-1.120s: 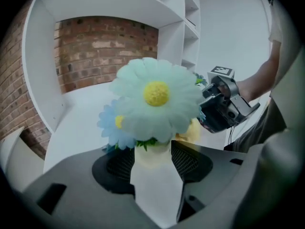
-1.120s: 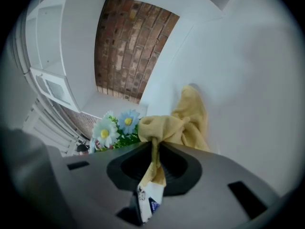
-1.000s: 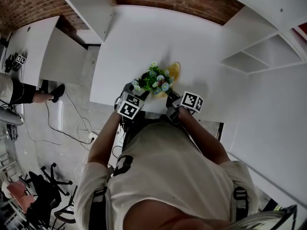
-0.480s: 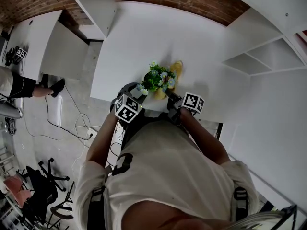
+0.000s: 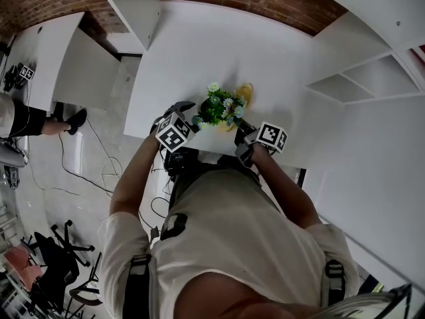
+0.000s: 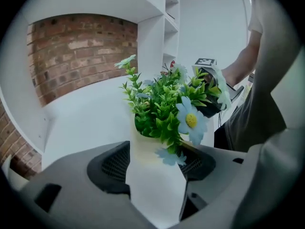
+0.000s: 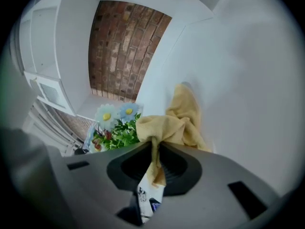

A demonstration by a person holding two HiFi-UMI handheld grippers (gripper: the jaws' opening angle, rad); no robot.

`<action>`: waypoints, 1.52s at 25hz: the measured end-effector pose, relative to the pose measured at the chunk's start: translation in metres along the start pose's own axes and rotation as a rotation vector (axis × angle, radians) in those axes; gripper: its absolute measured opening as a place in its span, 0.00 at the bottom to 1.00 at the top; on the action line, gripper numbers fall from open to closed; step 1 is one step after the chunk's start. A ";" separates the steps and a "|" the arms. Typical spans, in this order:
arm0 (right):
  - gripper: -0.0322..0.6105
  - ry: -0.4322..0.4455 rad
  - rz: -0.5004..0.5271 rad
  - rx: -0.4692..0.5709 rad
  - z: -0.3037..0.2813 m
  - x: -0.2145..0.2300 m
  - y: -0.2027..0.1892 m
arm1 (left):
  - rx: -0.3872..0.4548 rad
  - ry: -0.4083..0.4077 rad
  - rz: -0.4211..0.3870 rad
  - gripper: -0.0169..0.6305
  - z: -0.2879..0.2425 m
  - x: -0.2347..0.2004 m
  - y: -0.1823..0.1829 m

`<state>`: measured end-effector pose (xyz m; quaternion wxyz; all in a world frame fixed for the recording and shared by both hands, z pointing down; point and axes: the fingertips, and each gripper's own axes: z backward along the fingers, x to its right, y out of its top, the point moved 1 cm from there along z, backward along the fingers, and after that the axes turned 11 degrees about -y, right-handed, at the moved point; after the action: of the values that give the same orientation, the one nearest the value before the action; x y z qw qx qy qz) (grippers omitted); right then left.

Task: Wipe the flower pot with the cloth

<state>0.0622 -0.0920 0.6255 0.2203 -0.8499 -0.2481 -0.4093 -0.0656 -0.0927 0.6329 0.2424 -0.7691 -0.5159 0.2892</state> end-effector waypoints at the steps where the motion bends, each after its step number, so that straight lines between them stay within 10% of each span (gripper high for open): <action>1: 0.15 0.000 -0.003 -0.001 -0.002 0.000 -0.001 | 0.013 0.003 0.003 0.49 -0.003 0.001 0.002; 14: 0.15 -0.024 0.019 -0.114 -0.011 0.000 -0.050 | 0.108 0.165 0.124 0.48 -0.013 0.016 0.005; 28: 0.15 0.022 0.065 -0.015 -0.004 -0.013 0.006 | -0.020 0.034 -0.080 0.48 -0.009 0.002 0.000; 38: 0.15 -0.009 0.024 -0.097 -0.004 0.000 -0.043 | 0.077 0.130 0.081 0.44 -0.015 0.015 0.007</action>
<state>0.0335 -0.0607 0.6352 0.1827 -0.8644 -0.2187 -0.4143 -0.0464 -0.0818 0.6358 0.2930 -0.7966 -0.4558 0.2680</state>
